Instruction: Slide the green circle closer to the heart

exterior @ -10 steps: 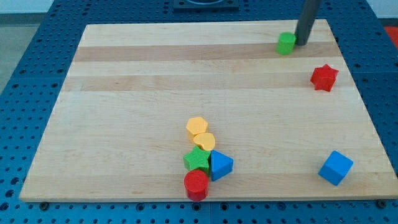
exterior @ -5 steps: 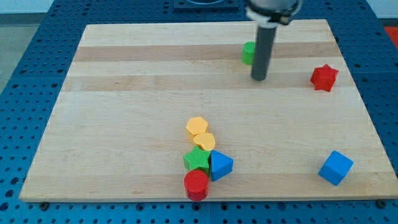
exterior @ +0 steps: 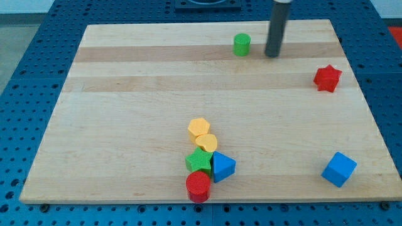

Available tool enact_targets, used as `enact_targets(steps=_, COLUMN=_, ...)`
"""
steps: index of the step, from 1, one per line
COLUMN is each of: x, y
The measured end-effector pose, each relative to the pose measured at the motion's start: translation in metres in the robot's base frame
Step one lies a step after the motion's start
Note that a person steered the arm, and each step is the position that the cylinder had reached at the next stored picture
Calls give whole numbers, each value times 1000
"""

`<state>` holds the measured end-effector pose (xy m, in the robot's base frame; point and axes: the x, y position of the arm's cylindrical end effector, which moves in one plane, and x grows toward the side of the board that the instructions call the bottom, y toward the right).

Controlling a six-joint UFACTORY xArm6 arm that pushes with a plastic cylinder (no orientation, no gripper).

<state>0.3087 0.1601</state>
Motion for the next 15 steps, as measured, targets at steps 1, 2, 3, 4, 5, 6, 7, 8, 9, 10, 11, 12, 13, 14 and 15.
enact_targets(steps=1, x=-44, y=22)
enact_targets(steps=2, x=-91, y=-3)
enact_targets(steps=3, x=-91, y=-22)
enact_targets(steps=4, x=-90, y=-53)
enact_targets(steps=5, x=-80, y=-85)
enact_targets(steps=6, x=-52, y=-106)
enact_targets(steps=7, x=0, y=-118)
enact_targets(steps=8, x=55, y=-123)
enact_targets(steps=9, x=45, y=-123)
enact_targets(steps=10, x=-18, y=-123)
enact_targets(steps=11, x=-75, y=-122)
enact_targets(steps=12, x=-58, y=-92)
enact_targets(steps=13, x=-32, y=-89)
enact_targets(steps=14, x=-31, y=-88)
enact_targets(steps=15, x=-15, y=-82)
